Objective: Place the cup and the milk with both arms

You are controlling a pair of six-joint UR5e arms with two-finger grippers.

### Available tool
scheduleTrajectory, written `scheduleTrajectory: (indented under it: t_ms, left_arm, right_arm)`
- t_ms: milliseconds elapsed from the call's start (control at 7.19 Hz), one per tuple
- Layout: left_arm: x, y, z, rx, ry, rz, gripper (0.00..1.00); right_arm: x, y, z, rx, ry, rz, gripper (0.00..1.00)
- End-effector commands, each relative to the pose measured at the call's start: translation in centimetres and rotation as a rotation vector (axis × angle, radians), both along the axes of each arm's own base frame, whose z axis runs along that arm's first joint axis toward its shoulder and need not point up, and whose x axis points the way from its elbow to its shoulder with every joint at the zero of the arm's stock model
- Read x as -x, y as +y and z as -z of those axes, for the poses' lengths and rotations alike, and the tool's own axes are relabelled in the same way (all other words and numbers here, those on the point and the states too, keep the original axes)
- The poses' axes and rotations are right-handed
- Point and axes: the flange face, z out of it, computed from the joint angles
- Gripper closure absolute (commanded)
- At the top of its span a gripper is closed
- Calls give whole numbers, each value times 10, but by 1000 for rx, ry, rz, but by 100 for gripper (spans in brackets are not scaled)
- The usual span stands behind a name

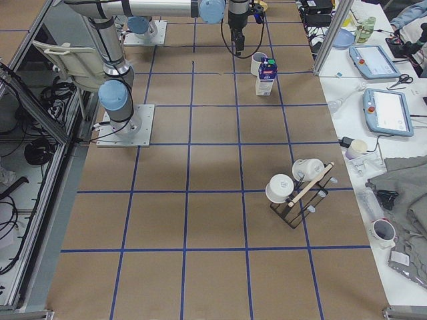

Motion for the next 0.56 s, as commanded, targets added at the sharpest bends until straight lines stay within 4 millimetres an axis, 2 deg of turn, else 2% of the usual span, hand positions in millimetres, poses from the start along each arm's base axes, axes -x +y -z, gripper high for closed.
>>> scheduleTrajectory:
  t_ms: [0, 417]
  left_arm:
    - [0, 0, -1, 2, 3, 0, 0]
    - [-1, 0, 0, 1, 0, 0, 0]
  right_arm:
    - [4, -4, -5, 29, 28, 2, 0]
    - [4, -4, -5, 35, 34, 1, 0]
